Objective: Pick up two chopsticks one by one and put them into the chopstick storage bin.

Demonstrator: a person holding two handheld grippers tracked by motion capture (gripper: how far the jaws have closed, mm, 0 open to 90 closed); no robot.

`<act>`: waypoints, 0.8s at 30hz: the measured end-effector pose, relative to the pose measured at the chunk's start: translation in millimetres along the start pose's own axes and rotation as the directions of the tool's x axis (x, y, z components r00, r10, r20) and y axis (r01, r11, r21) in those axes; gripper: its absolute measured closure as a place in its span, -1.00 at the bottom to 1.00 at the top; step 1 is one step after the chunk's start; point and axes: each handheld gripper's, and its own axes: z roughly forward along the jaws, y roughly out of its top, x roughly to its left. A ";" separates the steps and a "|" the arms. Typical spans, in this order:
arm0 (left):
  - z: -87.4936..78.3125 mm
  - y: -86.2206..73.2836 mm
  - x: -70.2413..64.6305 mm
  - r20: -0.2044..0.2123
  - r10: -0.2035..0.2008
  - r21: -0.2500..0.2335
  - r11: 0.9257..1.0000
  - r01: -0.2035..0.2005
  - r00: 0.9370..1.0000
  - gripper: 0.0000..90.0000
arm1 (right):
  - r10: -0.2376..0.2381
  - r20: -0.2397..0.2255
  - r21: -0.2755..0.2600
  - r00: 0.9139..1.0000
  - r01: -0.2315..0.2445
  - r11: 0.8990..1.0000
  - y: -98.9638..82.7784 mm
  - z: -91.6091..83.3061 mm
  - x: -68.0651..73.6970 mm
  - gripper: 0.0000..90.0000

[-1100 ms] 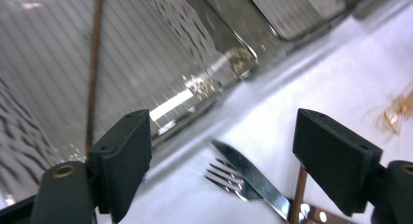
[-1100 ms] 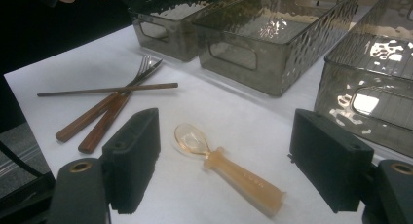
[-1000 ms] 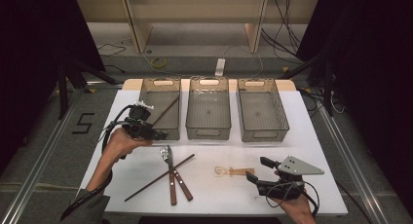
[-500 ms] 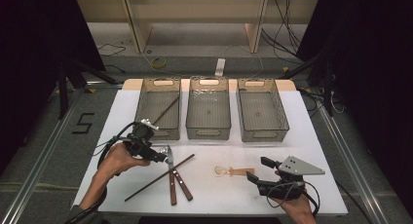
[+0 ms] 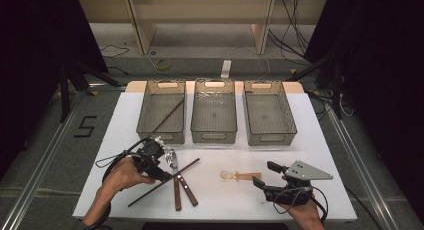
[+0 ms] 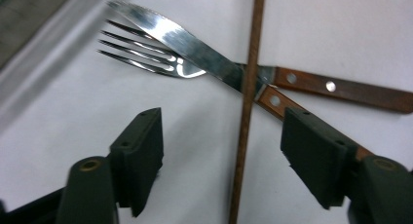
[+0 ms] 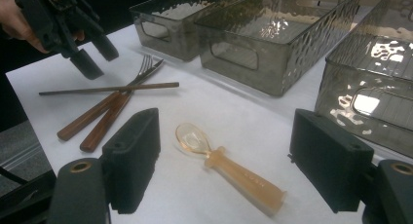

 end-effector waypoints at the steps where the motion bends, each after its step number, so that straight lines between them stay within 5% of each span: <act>1: 1.9 -1.0 -1.6 0.005 0.009 0.008 1.000 -0.009 1.000 -0.24 | -0.001 0.000 0.000 1.000 0.001 1.000 0.0 0.2 0.3 -0.39; 24: 18.9 -11.9 -12.8 -0.001 0.074 0.099 0.992 -0.074 0.997 0.57 | -0.005 -0.002 0.001 1.000 0.005 1.000 0.0 0.4 0.7 -0.39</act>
